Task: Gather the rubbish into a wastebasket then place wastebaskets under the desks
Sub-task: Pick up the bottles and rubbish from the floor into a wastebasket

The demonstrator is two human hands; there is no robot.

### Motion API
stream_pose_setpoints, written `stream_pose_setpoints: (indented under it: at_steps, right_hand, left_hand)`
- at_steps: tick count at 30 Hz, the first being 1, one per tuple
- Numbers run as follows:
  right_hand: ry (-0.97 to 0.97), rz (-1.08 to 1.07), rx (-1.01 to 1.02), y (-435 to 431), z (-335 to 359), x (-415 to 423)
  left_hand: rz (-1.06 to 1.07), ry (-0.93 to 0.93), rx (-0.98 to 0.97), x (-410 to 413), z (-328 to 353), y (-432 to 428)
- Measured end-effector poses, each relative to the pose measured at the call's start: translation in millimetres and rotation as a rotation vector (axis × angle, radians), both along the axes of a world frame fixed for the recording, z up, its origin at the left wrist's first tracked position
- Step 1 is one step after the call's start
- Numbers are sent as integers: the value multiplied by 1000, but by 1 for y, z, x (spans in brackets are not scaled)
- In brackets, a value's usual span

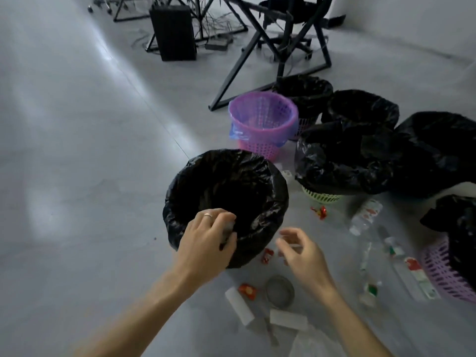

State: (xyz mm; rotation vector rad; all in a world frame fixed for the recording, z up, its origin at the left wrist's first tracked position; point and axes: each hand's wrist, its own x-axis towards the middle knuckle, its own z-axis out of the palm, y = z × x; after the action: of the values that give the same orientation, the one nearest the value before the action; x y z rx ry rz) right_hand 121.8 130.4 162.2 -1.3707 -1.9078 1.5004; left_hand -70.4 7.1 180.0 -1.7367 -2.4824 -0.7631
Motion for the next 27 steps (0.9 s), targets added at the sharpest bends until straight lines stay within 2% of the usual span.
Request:
stream_pose_setpoints:
  at_steps: [2, 5, 7, 10, 13, 15, 21, 24, 27]
  right_hand:
    - [-58, -31, -5, -12, -22, 21]
    - [-247, 27, -50, -32, -78, 54]
    - [-406, 94, -29, -43, -119, 71]
    - [-609, 212, 33, -59, -167, 86]
    - [-698, 287, 138, -72, -195, 90]
    - [-764, 364, 208, -78, -207, 91]
    - [-942, 462, 333, -85, -213, 94]
    - [-958, 462, 353, -83, -208, 99]
    - [-822, 341, 271, -71, -190, 100]
  left_hand:
    - [-178, 69, 92, 26, -18, -12]
    - [-365, 57, -7, 57, -58, -23]
    - [-396, 6, -220, 69, -89, -21]
    - [-353, -50, -643, 78, -137, -15]
    - [-378, 61, -912, 80, -179, -14]
    - [-361, 125, -994, 79, -198, -15]
    - [-402, 247, -959, 73, -210, -32]
    - [-343, 164, -955, 77, -198, -41]
    - [-311, -23, -855, 79, -161, -41]
